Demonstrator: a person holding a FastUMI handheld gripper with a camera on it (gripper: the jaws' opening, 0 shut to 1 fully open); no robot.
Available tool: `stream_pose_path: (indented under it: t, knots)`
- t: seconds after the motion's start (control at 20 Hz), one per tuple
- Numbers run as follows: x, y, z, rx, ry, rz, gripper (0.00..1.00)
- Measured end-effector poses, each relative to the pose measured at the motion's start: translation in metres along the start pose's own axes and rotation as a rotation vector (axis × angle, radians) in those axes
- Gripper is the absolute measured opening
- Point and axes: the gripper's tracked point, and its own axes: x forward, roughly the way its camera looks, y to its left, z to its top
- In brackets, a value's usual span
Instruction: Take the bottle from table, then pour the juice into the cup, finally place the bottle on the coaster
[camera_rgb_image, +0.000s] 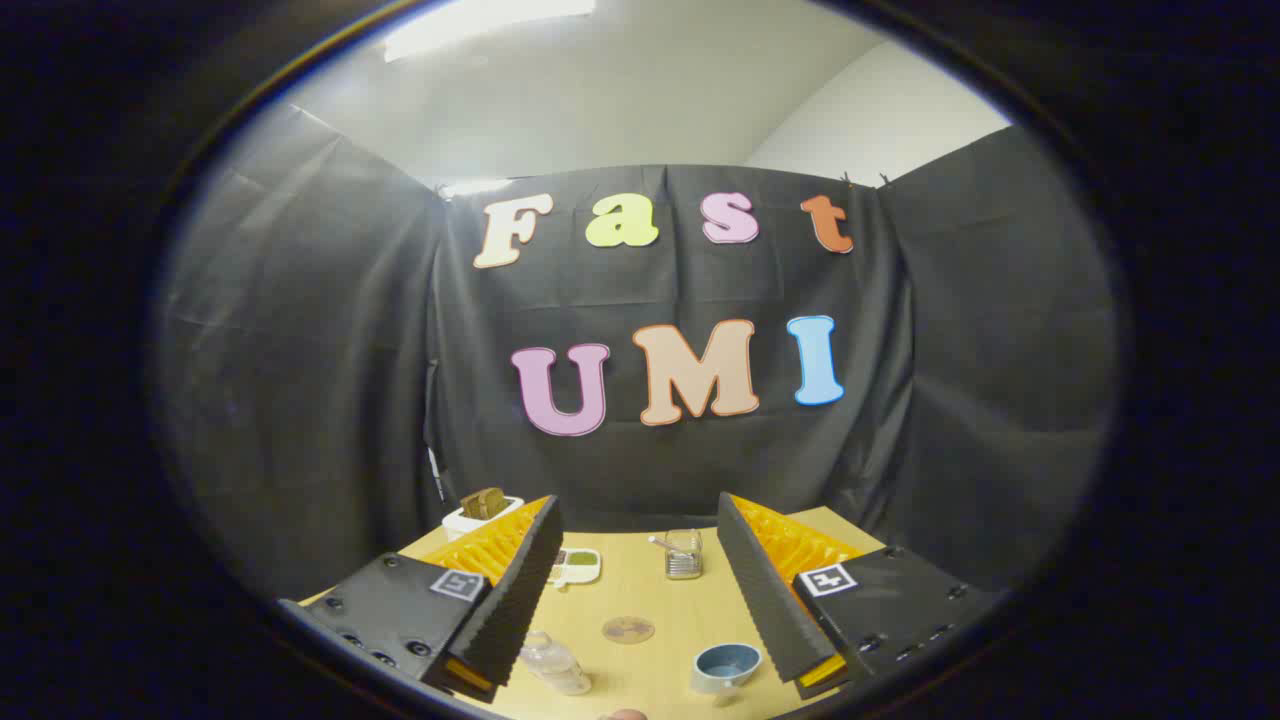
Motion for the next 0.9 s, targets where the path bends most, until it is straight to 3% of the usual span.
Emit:
stream_pose_path:
  t: [0.4,0.9]
  knots:
    - [-0.003,0.026,-0.044,-0.043,0.08,-0.012,0.98]
    - [-0.008,0.073,-0.097,-0.08,0.161,0.083,0.98]
